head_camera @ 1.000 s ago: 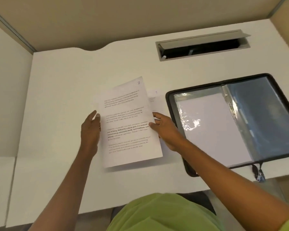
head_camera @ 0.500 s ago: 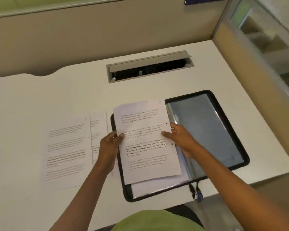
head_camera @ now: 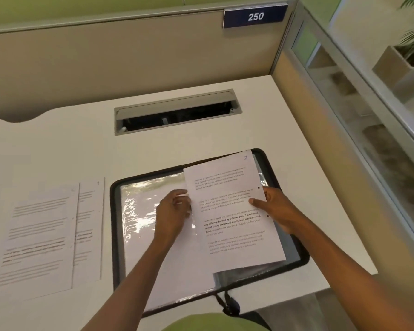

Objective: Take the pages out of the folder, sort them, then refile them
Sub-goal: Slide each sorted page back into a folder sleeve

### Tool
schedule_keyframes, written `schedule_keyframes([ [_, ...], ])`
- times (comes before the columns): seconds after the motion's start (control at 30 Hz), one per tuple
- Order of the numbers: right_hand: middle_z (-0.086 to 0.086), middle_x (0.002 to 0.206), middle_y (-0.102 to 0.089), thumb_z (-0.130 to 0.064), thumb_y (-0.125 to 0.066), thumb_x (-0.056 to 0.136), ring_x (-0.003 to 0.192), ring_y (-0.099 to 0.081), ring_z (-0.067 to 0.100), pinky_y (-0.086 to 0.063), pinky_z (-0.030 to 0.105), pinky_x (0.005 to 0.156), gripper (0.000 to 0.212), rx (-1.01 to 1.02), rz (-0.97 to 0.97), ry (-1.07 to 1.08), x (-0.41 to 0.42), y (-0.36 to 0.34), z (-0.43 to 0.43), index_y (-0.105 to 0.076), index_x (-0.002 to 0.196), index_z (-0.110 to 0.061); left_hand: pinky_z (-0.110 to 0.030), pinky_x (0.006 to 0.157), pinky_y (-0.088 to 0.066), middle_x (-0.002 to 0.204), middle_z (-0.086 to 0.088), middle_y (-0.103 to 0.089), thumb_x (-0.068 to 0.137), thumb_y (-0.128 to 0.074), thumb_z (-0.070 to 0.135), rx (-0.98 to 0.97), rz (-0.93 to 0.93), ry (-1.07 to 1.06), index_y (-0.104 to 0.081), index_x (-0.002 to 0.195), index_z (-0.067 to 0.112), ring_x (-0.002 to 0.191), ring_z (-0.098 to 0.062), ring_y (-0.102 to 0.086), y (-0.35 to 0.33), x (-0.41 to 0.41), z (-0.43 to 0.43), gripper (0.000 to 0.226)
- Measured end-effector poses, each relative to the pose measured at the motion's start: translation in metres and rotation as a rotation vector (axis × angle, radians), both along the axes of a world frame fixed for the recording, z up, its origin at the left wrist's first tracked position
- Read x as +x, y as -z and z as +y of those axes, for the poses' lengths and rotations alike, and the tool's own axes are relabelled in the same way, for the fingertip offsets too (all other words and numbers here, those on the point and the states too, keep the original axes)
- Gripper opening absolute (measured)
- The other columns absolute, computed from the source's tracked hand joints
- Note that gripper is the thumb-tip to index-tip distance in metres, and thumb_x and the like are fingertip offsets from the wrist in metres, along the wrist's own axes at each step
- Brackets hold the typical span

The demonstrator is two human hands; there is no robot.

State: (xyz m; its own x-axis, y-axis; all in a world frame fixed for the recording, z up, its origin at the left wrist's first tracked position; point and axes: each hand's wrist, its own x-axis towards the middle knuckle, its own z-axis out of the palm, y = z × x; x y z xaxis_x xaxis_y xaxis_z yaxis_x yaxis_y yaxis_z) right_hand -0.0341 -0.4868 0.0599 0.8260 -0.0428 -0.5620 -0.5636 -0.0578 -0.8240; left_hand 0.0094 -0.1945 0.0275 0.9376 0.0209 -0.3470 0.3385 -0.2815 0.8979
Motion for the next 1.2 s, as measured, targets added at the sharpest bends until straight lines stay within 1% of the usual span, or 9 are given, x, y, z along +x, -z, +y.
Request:
schedule_keyframes([
  [0.07,-0.002,0.119,-0.075,-0.013,-0.069,0.096,0.103,-0.075,0.018,-0.062,0.033,0.079,0.032,0.014,0.008,0.007,0.0,0.002,-0.015,-0.065,0.126,-0.024,-0.043,0.093,-0.059,0.11,0.003,-0.077,0.101,-0.065,0.013,0.224,-0.163,0.062,-0.069,0.129,0.016,0.096,-0.017,-0.072,0.014,0.015,-0.007,0.029],
  [0.17,0.0,0.123,-0.074,-0.014,-0.07,0.096,0.109,-0.073,0.022,-0.06,0.045,0.092,0.039,0.032,0.025,0.008,0.0,0.004,-0.033,-0.062,0.134,-0.018,-0.043,0.107,-0.046,0.134,-0.008,-0.067,0.098,-0.065,0.011,0.477,-0.368,0.276,-0.065,0.139,0.015,0.122,-0.028,-0.059,0.033,0.041,-0.014,0.041],
  [0.23,0.0,0.124,-0.074,-0.015,-0.069,0.096,0.109,-0.073,0.022,-0.061,0.043,0.091,0.039,0.037,0.02,0.004,-0.002,0.003,-0.043,-0.062,0.134,-0.018,-0.044,0.106,-0.046,0.138,-0.009,-0.066,0.094,-0.067,0.011,0.612,-0.418,0.397,-0.067,0.137,0.016,0.125,-0.033,-0.056,0.038,0.057,-0.021,0.044],
  [0.33,0.002,0.124,-0.074,-0.016,-0.068,0.097,0.11,-0.073,0.025,-0.06,0.045,0.091,0.037,0.054,0.015,0.011,-0.005,0.003,-0.054,-0.063,0.134,-0.018,-0.046,0.097,-0.048,0.134,-0.007,-0.068,0.096,-0.07,0.019,0.762,-0.5,0.494,-0.072,0.129,0.017,0.118,-0.036,-0.059,0.04,0.071,-0.03,0.033],
  [0.53,0.004,0.123,-0.074,-0.016,-0.069,0.096,0.11,-0.073,0.028,-0.058,0.052,0.095,0.035,0.066,0.015,0.047,-0.012,0.007,-0.068,-0.065,0.131,-0.017,-0.046,0.111,-0.03,0.138,-0.001,-0.061,0.102,-0.064,0.031,0.813,-0.462,0.575,-0.063,0.143,0.022,0.132,-0.028,-0.047,0.033,0.091,-0.043,0.042],
  [0.77,0.007,0.124,-0.073,-0.016,-0.068,0.097,0.11,-0.072,0.033,-0.055,0.058,0.097,0.036,0.074,0.035,0.079,-0.015,0.012,-0.076,-0.064,0.133,-0.015,-0.038,0.102,-0.026,0.124,-0.001,-0.06,0.102,-0.062,0.03,0.749,-0.416,0.689,-0.073,0.12,0.021,0.121,-0.023,-0.049,0.023,0.113,-0.063,0.023],
  [0.9,0.007,0.124,-0.074,-0.016,-0.068,0.097,0.11,-0.072,0.033,-0.054,0.059,0.098,0.036,0.071,0.037,0.087,-0.013,0.012,-0.078,-0.064,0.133,-0.015,-0.041,0.093,-0.031,0.103,0.001,-0.06,0.096,-0.066,0.026,0.682,-0.306,0.646,-0.072,0.113,0.023,0.105,-0.023,-0.057,0.02,0.124,-0.071,0.019],
  [1.03,0.007,0.123,-0.074,-0.017,-0.069,0.097,0.109,-0.072,0.033,-0.054,0.059,0.098,0.036,0.062,0.04,0.09,-0.009,0.013,-0.08,-0.064,0.132,-0.016,-0.037,0.089,-0.028,0.101,0.005,-0.063,0.091,-0.075,0.031,0.645,-0.221,0.607,-0.072,0.114,0.025,0.1,-0.018,-0.06,0.016,0.134,-0.076,0.024],
  [1.2,0.006,0.122,-0.074,-0.018,-0.069,0.096,0.108,-0.073,0.032,-0.055,0.06,0.097,0.035,0.04,0.041,0.083,-0.002,0.01,-0.082,-0.064,0.132,-0.017,-0.038,0.088,-0.028,0.095,0.007,-0.069,0.09,-0.077,0.031,0.56,-0.12,0.562,-0.07,0.097,0.021,0.093,-0.015,-0.061,0.012,0.142,-0.084,0.014],
])
